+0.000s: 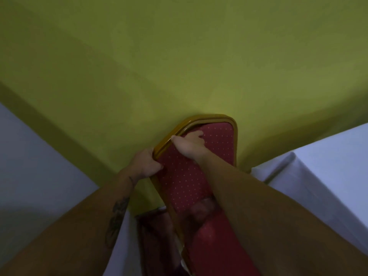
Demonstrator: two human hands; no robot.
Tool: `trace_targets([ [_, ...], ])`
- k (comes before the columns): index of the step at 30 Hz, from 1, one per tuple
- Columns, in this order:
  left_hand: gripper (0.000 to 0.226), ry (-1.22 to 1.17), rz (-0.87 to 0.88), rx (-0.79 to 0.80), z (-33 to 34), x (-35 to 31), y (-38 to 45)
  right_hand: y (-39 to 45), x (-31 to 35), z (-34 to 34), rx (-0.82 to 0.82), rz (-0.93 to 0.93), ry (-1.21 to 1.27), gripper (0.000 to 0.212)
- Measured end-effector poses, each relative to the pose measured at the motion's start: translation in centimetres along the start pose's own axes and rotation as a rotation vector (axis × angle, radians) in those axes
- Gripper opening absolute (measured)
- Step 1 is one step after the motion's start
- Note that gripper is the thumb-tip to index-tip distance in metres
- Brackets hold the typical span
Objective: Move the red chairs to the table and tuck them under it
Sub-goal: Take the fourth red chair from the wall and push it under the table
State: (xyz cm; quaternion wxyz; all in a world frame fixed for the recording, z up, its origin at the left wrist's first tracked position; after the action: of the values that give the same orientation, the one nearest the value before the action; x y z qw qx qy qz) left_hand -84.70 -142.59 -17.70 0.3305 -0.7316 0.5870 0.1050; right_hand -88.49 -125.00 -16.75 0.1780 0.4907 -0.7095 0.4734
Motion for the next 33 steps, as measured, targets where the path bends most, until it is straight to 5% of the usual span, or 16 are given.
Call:
trace_targets([
  [5, 0.022, -0.158, -0.009, 0.07, 0.6, 1.2, 0.7, 0.5, 0.8, 2.6, -0.038, 0.11, 0.029, 0.138],
  [17, 0.032, -0.195, -0.032, -0.029, 1.6, 2.5, -1.6, -1.1, 0.6, 3.3, -0.154, 0.058, 0.083, 0.134],
  [26, 0.027, -0.215, -0.045, -0.159, 3.4, 5.1, -6.8, -3.7, -1.1, 5.8, -0.035, -0.03, 0.034, 0.142],
  [33, 0.012, -0.273, -0.054, -0.072, 6.0, 6.6, -15.1, -8.4, -4.0, 8.2, 0.158, -0.119, -0.085, 0.141],
])
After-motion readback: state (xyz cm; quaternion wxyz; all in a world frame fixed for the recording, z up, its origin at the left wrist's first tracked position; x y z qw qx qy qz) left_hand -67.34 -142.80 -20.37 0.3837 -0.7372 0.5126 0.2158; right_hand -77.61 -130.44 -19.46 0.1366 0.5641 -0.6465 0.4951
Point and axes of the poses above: each hand's wrist, its own y-axis towards the middle knuckle, its own z-axis out of the palm, x = y × z, the point moved 9 cm from there along y, towards the middle knuckle, and after that the axes turned 1 degree about x, right-handed, at the moved point
